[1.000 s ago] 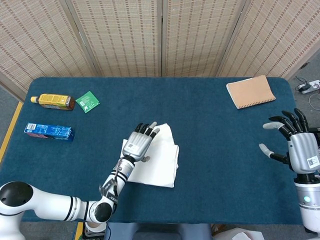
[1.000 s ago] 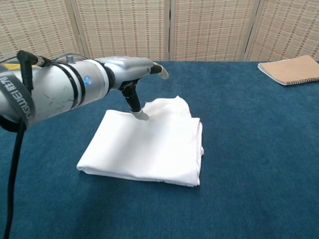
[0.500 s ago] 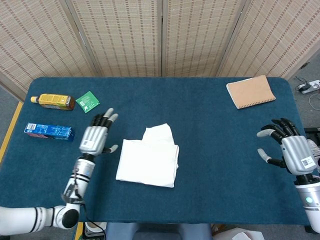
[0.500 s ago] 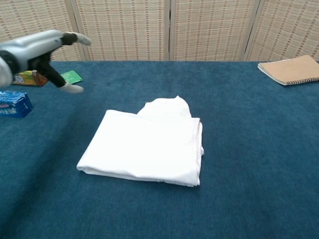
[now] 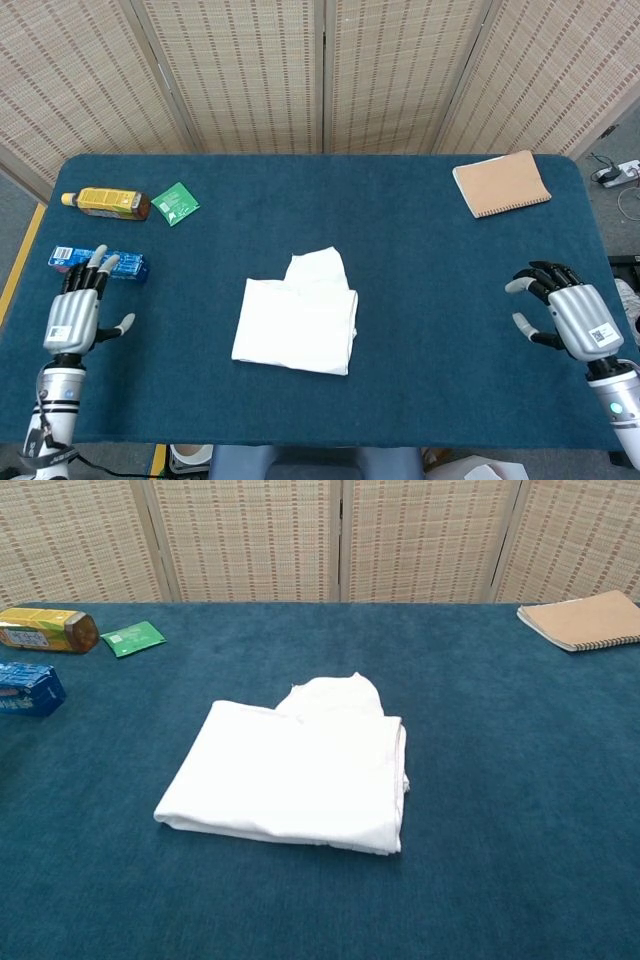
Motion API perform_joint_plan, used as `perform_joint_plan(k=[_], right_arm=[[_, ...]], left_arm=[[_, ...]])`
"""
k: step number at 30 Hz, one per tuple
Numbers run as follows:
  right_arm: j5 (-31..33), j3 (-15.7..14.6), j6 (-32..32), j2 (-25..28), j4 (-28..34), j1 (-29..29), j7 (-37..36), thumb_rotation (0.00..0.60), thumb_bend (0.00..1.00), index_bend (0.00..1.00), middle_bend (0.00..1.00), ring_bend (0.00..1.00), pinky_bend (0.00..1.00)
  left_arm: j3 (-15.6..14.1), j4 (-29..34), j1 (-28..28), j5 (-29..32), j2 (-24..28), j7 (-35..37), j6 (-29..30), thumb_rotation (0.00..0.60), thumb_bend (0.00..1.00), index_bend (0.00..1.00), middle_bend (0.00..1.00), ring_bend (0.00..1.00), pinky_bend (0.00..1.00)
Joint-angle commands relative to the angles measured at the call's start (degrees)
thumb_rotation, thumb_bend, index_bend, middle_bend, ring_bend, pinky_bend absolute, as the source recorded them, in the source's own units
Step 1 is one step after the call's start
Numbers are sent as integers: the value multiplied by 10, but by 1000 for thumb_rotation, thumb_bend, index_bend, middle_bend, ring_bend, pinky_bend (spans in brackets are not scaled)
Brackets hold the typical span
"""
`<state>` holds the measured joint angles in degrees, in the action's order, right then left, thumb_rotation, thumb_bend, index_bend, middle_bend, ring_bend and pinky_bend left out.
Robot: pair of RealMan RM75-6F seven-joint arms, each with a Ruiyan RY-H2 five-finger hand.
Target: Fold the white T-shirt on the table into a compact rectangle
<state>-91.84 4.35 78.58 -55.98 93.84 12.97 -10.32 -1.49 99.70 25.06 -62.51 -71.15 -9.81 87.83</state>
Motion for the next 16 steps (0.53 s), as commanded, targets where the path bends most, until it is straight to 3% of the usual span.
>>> perform_joint_plan(k=[1, 8, 16], right_arm=[[-4, -5, 8, -5, 0, -6, 12, 600, 326, 353, 317, 177, 201], [1, -15, 11, -7, 8, -15, 23, 600, 337, 352, 317, 176, 201], [-1, -19, 22, -16, 9, -22, 39, 600, 338, 352, 317, 176, 201]], left_arm=[[-12, -9, -42, -40, 6, 36, 45, 600, 251, 106, 0, 9, 0], [-30, -10, -95, -85, 5, 3, 78, 600, 251, 112, 0, 9, 0], [-27, -3, -135, -101, 5, -37, 94, 600, 252, 132, 0, 10, 0]])
